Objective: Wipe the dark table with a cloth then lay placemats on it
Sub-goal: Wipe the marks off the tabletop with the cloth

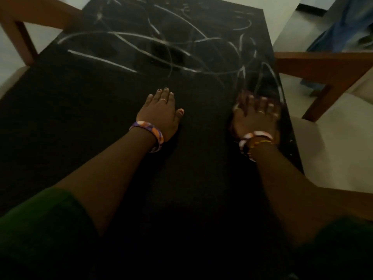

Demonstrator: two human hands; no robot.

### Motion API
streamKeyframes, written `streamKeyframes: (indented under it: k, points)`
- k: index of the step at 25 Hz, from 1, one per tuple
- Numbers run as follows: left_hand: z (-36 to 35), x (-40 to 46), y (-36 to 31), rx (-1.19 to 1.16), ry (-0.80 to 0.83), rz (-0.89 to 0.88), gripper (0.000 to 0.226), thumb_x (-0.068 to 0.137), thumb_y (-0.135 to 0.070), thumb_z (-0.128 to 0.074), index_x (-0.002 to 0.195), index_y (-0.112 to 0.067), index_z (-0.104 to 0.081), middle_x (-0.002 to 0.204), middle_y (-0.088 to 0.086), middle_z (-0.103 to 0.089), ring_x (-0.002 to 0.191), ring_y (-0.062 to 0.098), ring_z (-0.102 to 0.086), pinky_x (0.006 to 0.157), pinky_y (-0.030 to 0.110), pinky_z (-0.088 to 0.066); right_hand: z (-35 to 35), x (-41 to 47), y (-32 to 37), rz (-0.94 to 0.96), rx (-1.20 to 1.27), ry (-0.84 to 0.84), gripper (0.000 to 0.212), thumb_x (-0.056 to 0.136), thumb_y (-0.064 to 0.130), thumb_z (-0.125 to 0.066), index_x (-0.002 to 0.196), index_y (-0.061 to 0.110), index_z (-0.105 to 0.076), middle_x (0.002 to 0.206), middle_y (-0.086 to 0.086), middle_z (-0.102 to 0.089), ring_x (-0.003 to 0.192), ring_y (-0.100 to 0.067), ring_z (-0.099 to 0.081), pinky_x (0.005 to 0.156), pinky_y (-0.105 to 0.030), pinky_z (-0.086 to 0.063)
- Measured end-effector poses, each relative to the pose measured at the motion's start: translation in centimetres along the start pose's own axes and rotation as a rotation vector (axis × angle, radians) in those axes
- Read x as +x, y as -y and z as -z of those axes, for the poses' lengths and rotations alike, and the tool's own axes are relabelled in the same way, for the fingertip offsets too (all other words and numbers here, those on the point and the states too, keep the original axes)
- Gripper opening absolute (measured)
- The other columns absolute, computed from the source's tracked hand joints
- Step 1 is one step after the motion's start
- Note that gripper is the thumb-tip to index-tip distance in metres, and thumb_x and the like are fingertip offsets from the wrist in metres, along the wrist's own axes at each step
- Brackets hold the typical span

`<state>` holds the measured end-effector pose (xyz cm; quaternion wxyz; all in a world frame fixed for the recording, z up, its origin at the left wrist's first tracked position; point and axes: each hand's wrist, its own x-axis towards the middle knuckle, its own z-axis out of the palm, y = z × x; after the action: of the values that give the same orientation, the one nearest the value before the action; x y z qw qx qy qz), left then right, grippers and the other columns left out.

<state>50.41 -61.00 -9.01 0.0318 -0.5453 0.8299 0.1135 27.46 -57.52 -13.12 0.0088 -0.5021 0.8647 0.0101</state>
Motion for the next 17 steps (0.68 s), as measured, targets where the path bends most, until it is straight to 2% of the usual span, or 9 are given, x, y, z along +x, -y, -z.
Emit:
streamKeyframes:
  k: [2, 5, 7, 9, 11, 13, 14, 17]
  points:
    - [0.0, 0.6, -0.2, 0.001, -0.001, 0.039, 0.059, 0.099, -0.037, -0.026, 0.147, -0.005, -0.012, 0.156, 0.014, -0.008, 0.145, 0.026, -0.006, 0.117, 0.039, -0.008, -0.1, -0.3, 5.6, 0.238, 0.057, -0.009, 0.069, 0.09, 0.056, -0.008, 0.152, 0.027, -0.01, 0.159, -0.009, -0.004, 0.145, -0.032, -0.002, 0.116, -0.05, 0.007]
    - [-0.3, 1.1, -1.0, 0.044, 0.001, 0.083, 0.059, 0.099, -0.036, -0.025, 0.147, -0.004, -0.012, 0.156, 0.015, -0.009, 0.144, 0.026, -0.008, 0.117, 0.039, -0.008, 0.8, 0.9, 8.5, 0.424, 0.152, 0.077, 0.061, 0.097, 0.053, -0.02, 0.151, 0.027, -0.008, 0.159, -0.008, -0.001, 0.146, -0.028, 0.002, 0.116, -0.044, 0.008]
    - [-0.3, 1.3, -1.4, 0.048, -0.028, 0.096, 0.059, 0.099, -0.037, -0.025, 0.147, -0.004, -0.012, 0.156, 0.015, -0.009, 0.144, 0.026, -0.007, 0.117, 0.039, -0.008, 0.1, 4.0, 4.1, 0.395, 0.048, 0.02, 0.066, 0.093, 0.057, -0.015, 0.152, 0.027, -0.01, 0.159, -0.008, -0.004, 0.146, -0.029, 0.0, 0.117, -0.047, 0.004]
    - [-0.1, 1.4, -1.1, 0.033, -0.062, 0.118, 0.059, 0.099, -0.037, -0.025, 0.147, -0.004, -0.011, 0.156, 0.015, -0.009, 0.144, 0.026, -0.007, 0.118, 0.039, -0.008, -0.4, 5.6, -2.1, 0.269, -0.093, 0.014, 0.075, 0.085, 0.059, -0.006, 0.151, 0.025, -0.012, 0.159, -0.009, -0.004, 0.145, -0.033, -0.002, 0.116, -0.053, -0.001]
    - [0.3, 1.2, -0.2, 0.023, -0.059, 0.129, 0.059, 0.099, -0.036, -0.025, 0.147, -0.004, -0.011, 0.156, 0.015, -0.009, 0.144, 0.026, -0.007, 0.117, 0.039, -0.008, 0.8, 5.0, -5.8, 0.078, -0.014, 0.061, 0.07, 0.091, 0.058, -0.007, 0.152, 0.023, -0.008, 0.159, -0.01, -0.003, 0.145, -0.032, -0.002, 0.117, -0.05, 0.0]
    - [0.5, 0.8, 1.0, 0.019, -0.038, 0.133, 0.059, 0.099, -0.036, -0.026, 0.147, -0.005, -0.011, 0.156, 0.014, -0.008, 0.144, 0.026, -0.007, 0.117, 0.038, -0.008, 2.0, 3.4, -4.0, -0.034, 0.106, 0.1, 0.063, 0.097, 0.054, -0.015, 0.152, 0.023, -0.006, 0.159, -0.01, -0.002, 0.146, -0.031, -0.001, 0.118, -0.046, 0.003]
    - [0.6, 0.7, 1.5, 0.019, -0.034, 0.131, 0.058, 0.099, -0.035, -0.026, 0.147, -0.005, -0.011, 0.156, 0.014, -0.008, 0.144, 0.025, -0.007, 0.117, 0.038, -0.008, 2.2, 2.8, -1.7, -0.015, 0.104, 0.088, 0.062, 0.098, 0.053, -0.017, 0.152, 0.024, -0.006, 0.159, -0.01, -0.002, 0.146, -0.031, 0.0, 0.118, -0.047, 0.004]
    - [0.8, 0.2, 2.8, 0.026, -0.05, 0.138, 0.057, 0.1, -0.033, -0.027, 0.147, -0.004, -0.012, 0.156, 0.014, -0.009, 0.144, 0.026, -0.007, 0.117, 0.038, -0.008, 1.0, 0.6, 7.8, 0.277, 0.104, -0.017, 0.058, 0.098, 0.048, -0.023, 0.151, 0.026, -0.014, 0.159, -0.009, -0.007, 0.146, -0.03, -0.002, 0.117, -0.048, 0.005]
